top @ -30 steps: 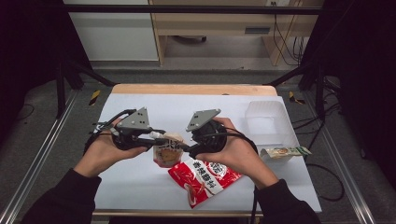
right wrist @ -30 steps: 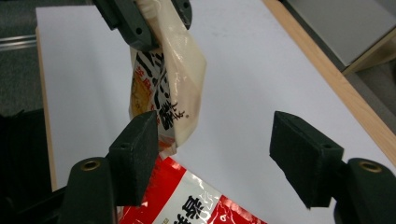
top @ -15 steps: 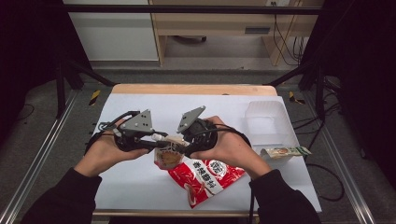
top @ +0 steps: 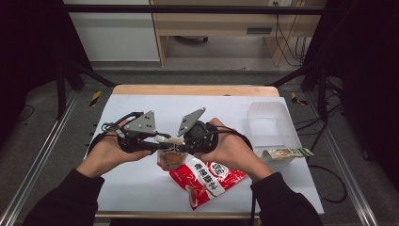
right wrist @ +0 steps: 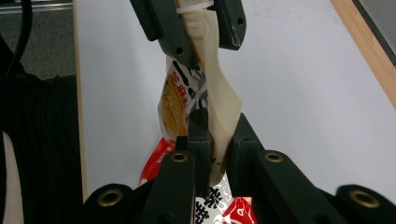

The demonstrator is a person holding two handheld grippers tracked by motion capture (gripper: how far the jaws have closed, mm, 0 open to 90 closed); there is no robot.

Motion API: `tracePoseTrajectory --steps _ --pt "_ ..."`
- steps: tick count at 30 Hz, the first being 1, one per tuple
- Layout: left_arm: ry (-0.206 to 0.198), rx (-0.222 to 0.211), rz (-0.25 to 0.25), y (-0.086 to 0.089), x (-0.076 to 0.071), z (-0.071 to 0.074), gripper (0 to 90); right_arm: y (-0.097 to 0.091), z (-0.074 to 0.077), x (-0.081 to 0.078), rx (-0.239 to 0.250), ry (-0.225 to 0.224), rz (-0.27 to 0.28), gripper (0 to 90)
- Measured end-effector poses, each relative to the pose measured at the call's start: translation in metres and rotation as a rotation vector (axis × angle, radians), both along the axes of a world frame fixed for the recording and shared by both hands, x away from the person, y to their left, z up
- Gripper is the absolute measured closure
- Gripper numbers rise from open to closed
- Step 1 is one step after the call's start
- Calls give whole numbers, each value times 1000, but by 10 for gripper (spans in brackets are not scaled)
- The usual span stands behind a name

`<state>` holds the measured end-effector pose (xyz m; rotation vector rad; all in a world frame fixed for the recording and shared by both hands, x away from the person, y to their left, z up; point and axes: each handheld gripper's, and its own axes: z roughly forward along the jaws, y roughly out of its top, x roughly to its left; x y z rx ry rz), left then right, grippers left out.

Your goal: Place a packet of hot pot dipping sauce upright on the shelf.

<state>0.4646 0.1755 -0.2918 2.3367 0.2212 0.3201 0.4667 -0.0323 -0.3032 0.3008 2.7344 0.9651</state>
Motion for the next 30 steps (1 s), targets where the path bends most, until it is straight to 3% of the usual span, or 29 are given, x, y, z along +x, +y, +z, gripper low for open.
tracePoseTrajectory --steps 5,16,20,25,30 --pt "2 -18 13 2 1 -1 721 0 2 0 10 -8 -23 874" --pt "-10 -27 25 4 2 -1 717 1 6 -1 2 -34 -25 885" --pt "-8 -56 30 4 2 -2 708 1 9 1 0 -48 -21 885" --pt "-18 -83 45 6 2 -4 560 -5 15 5 -2 -63 -30 886" --pt "-38 -108 86 9 0 -4 358 -17 18 12 -14 -72 -45 885"
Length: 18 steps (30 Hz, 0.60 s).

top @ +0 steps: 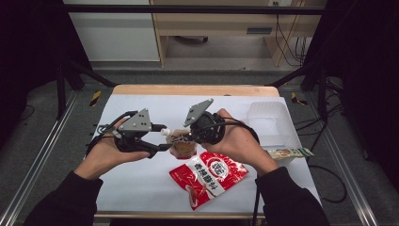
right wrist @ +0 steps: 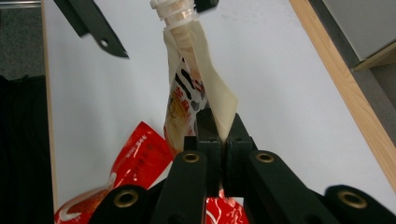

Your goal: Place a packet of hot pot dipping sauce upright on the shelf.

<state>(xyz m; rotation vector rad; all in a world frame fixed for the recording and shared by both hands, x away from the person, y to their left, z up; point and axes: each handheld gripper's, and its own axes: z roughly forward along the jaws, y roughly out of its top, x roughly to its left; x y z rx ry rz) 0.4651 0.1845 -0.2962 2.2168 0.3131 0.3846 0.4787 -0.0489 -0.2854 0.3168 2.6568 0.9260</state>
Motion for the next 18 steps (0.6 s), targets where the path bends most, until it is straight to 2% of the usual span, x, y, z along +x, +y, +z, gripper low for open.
tracePoseTrajectory --steps 4,8,11,18 --pt "-3 -21 26 5 -1 -1 256 -9 0 4 -2 -3 -12 885" --pt "2 3 68 14 -1 -10 192 -18 0 7 -17 -6 -25 885" --pt "4 11 101 23 -3 -18 172 -25 1 9 -20 -13 -33 885" --pt "20 -2 148 44 -9 -44 148 -44 10 13 -33 -31 -51 885"
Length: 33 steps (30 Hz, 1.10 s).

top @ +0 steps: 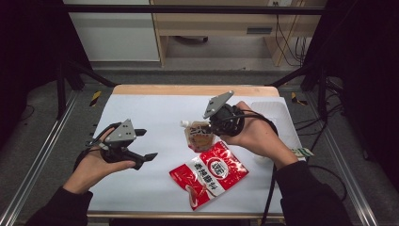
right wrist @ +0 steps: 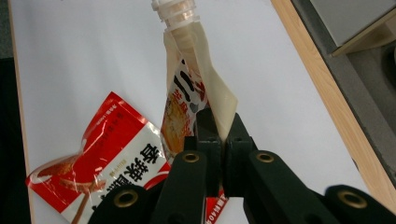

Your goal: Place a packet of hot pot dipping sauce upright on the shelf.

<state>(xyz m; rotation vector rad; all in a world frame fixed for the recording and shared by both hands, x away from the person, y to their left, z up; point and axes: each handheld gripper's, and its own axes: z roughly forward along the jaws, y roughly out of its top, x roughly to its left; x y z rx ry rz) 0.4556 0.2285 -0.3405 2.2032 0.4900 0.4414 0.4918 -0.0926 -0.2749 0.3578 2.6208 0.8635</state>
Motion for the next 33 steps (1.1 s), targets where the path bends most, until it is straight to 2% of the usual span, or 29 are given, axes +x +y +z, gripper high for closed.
tracePoseTrajectory --steps 2,4,6,16,19,24,25,33 --pt "7 -1 10 6 -2 -8 145 -5 2 0 -8 -11 1 885" --pt "6 -17 37 12 -4 -18 140 -11 4 1 7 -10 -14 885" --pt "13 -24 43 16 -5 -25 132 -16 5 2 9 -18 -17 885" --pt "53 -17 85 34 -9 -70 125 -37 10 12 10 -44 -33 884" --pt "52 -9 106 38 -8 -77 125 -41 13 17 7 -56 -34 884" --pt "64 -32 116 46 -12 -85 120 -48 17 21 7 -66 -47 884" --pt "69 -38 124 48 -12 -86 118 -50 18 22 -4 -71 -46 883" --pt "85 -44 145 54 -16 -101 102 -71 22 21 9 -95 -75 883"
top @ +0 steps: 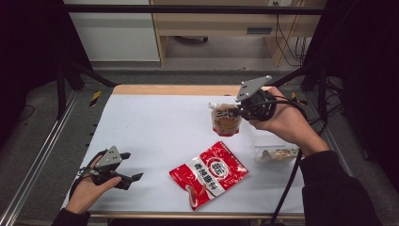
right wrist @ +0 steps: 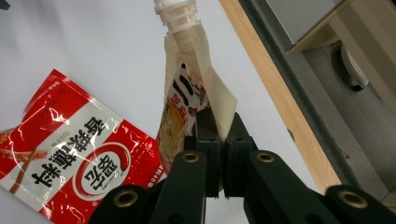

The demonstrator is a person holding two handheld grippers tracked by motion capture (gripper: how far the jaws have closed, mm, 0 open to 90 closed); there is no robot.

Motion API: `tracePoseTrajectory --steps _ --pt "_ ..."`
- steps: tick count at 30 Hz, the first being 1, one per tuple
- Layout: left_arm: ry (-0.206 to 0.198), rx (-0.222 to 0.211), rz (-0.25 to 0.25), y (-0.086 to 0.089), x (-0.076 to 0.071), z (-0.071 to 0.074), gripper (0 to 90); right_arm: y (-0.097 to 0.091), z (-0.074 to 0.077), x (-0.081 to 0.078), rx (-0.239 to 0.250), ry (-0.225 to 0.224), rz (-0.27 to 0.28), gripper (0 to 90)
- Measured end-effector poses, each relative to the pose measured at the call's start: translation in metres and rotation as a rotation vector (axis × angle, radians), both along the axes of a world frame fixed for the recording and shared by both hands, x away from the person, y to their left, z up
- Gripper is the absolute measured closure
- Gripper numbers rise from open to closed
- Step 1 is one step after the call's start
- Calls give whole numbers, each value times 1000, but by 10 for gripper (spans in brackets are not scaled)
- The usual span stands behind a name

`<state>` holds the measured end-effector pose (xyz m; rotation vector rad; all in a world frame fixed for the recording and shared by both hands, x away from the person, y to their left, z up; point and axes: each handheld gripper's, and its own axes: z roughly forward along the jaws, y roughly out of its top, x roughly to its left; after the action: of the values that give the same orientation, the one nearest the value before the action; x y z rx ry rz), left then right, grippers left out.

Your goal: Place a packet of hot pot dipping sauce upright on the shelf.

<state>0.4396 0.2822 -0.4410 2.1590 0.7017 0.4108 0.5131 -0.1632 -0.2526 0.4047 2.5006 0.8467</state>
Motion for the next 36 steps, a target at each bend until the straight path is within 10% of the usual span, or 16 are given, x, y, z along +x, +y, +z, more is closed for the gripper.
tracePoseTrajectory --steps 12,36 --pt "-38 -28 109 13 1 -4 101 -47 -10 -3 8 -1 -79 884" --pt "-23 -21 144 25 5 -6 101 -112 -43 -12 41 38 -165 882"
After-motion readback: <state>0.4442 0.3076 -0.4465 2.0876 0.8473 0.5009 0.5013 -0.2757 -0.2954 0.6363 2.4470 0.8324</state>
